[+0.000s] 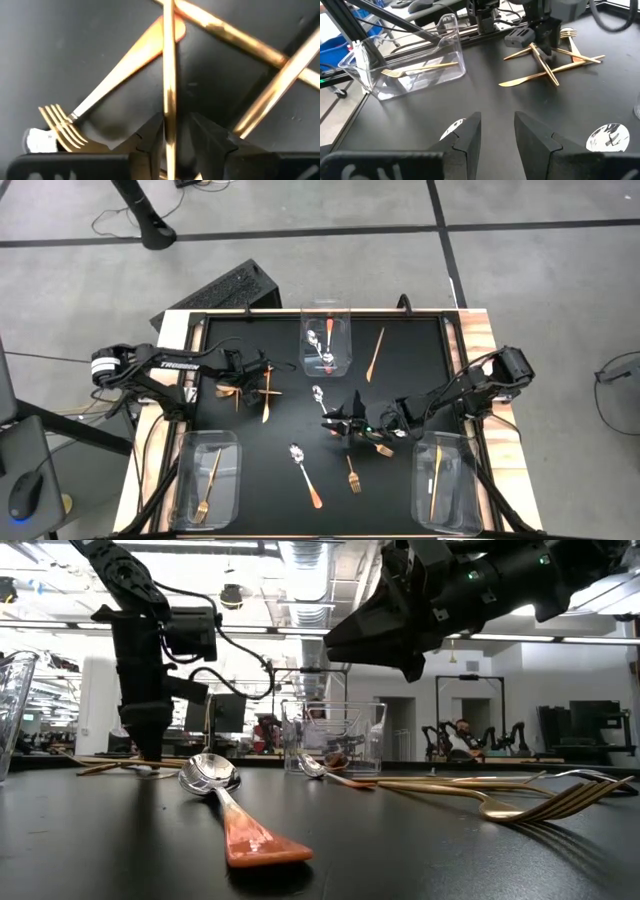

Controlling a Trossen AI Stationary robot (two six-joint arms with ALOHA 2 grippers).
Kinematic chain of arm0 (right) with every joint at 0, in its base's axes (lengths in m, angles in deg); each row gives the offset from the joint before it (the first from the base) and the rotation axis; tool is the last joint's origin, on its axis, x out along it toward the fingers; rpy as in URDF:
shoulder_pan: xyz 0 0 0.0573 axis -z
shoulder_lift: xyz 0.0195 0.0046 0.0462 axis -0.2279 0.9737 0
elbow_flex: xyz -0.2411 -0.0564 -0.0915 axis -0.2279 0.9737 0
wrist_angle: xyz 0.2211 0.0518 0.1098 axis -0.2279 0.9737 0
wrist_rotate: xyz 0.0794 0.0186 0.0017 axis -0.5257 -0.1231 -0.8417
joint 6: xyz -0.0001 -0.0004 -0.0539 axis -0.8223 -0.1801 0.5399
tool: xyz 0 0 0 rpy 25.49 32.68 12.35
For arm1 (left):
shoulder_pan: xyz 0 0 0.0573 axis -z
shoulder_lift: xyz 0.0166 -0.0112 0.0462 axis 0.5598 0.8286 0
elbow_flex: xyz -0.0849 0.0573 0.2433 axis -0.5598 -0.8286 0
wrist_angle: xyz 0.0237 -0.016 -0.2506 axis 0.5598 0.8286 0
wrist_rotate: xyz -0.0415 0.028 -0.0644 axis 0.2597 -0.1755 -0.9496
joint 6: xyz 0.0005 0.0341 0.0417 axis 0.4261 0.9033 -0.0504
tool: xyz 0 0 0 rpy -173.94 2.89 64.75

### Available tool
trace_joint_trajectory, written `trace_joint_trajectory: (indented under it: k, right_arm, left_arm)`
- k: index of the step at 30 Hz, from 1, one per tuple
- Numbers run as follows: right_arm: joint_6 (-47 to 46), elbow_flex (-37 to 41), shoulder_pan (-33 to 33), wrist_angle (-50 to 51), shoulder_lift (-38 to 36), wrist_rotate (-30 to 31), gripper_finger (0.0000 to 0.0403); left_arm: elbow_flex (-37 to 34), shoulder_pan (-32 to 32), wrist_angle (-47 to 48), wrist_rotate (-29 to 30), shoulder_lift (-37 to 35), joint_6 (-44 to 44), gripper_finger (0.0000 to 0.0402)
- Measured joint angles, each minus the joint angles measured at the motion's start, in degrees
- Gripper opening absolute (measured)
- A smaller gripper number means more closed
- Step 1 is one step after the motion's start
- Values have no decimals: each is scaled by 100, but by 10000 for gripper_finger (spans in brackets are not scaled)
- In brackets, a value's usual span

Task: Sort silverware by color (type)
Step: Put the gold fork into the bottom left transparent bin

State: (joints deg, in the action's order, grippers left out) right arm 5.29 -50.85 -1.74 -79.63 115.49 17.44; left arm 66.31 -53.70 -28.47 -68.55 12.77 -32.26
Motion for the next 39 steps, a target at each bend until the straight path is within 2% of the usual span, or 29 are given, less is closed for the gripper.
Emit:
trace_joint_trajectory:
  k: [8,13,19,23,27,29,33,39]
  right_arm:
    - [-26,0,-9,16,0,0,139]
    - [-28,0,11,16,0,10,139]
    - [-28,0,11,34,0,38,139]
    - [24,0,11,44,0,49,139]
    - [165,-2,36,2,113,351,139]
    - [138,-2,110,-90,169,391,139]
    - [-24,-4,215,-94,170,415,139]
    - [-31,-4,227,-240,170,431,139]
  left_arm:
    - [20,53,-65,30,199,-84,12]
    - [-15,144,-132,444,-119,-180,11]
    - [-13,455,-85,621,-1075,-461,9]
    - [-11,900,-130,1387,-1852,-432,9]
    - [-9,1484,-251,2386,-2591,-379,9]
    - [-2,1820,-267,2671,-2911,-374,9]
    - [0,2365,-219,2530,-3457,-818,9]
    - [0,3035,321,1660,-3860,-2561,9]
